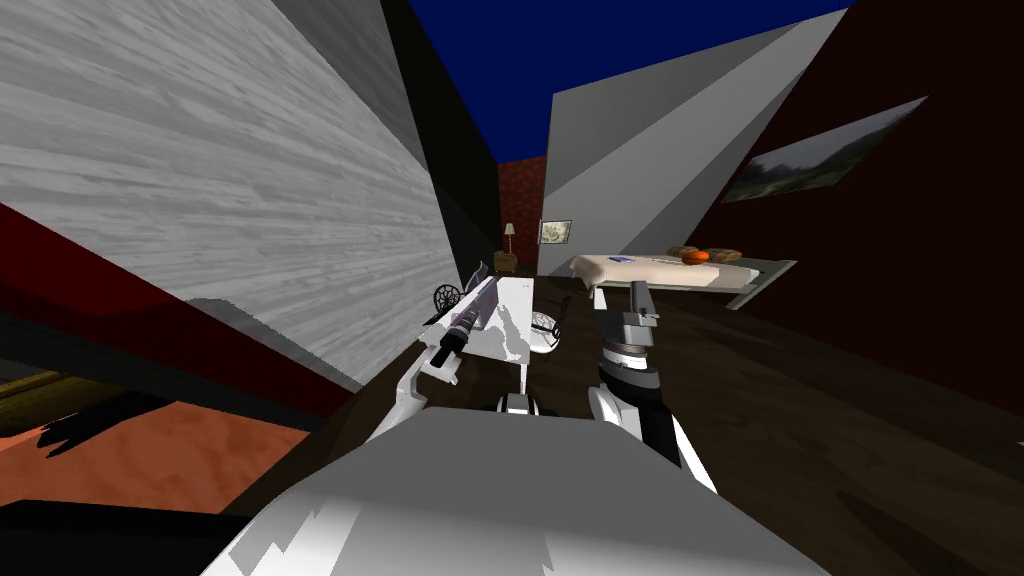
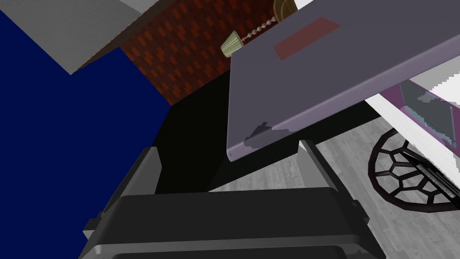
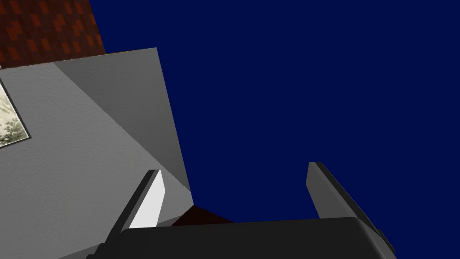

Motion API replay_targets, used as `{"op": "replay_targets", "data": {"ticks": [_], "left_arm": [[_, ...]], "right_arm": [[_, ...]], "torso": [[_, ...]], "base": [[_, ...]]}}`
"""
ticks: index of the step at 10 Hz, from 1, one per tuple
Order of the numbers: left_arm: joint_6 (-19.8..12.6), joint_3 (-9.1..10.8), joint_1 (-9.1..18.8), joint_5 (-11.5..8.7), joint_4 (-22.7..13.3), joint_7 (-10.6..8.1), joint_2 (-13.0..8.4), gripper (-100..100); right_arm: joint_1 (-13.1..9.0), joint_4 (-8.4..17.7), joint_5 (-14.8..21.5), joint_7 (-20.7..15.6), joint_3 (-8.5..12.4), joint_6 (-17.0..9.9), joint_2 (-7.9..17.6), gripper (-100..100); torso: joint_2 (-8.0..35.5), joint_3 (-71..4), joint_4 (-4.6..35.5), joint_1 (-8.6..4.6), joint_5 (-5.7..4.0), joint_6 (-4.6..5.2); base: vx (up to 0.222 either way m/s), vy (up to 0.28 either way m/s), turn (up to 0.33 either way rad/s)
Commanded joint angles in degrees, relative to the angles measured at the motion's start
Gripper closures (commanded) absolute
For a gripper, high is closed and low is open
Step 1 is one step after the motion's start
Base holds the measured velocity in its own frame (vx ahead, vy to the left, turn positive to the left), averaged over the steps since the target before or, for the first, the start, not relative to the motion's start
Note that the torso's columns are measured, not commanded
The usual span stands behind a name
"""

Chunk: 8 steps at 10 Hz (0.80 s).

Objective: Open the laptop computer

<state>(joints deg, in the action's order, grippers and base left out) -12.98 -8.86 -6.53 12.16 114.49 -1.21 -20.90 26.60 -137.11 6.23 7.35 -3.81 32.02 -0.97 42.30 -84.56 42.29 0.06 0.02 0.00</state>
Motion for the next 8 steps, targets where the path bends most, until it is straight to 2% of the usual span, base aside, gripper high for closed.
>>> {"op": "replay_targets", "data": {"ticks": [1,3,4,5,8], "left_arm": [[-3.08,-1.69,1.6,1.29,-1.06,-1.66,-1.91,-100],[-2.49,-1.39,1.38,1.12,-1.02,-1.37,-1.46,-100],[-2.47,-1.37,1.37,1.11,-1.02,-1.36,-1.46,100],[-1.8,-1.14,1.74,-0.59,-1.66,-2.93,0.04,100],[-0.77,-0.76,1.99,-4.03,-3.37,-6.06,3.0,100]], "right_arm": [[0.0,0.0,0.0,0.0,0.0,0.0,0.0,0],[0.0,0.0,0.0,0.0,-0.01,0.0,-0.01,0],[-0.01,0.0,0.0,0.0,-0.01,0.0,-0.02,0],[-0.02,0.01,0.0,0.0,-0.02,0.0,-0.02,0],[-0.01,0.01,0.0,0.0,0.0,0.0,0.0,0]], "torso": [[-0.02,0.0,0.0,0.03,0.01,0.0],[0.19,0.1,0.04,-0.37,-0.09,-0.02],[0.32,0.21,0.1,-0.44,-0.13,0.01],[0.16,0.14,-0.09,-0.22,-0.01,-0.06],[-0.23,-0.12,-0.22,0.68,0.31,-0.2]], "base": [[0.167,0.169,-0.13],[0.046,0.047,-0.01],[0.015,0.008,-0.013],[0.009,0.064,0.016],[0.006,0.149,0.003]]}}
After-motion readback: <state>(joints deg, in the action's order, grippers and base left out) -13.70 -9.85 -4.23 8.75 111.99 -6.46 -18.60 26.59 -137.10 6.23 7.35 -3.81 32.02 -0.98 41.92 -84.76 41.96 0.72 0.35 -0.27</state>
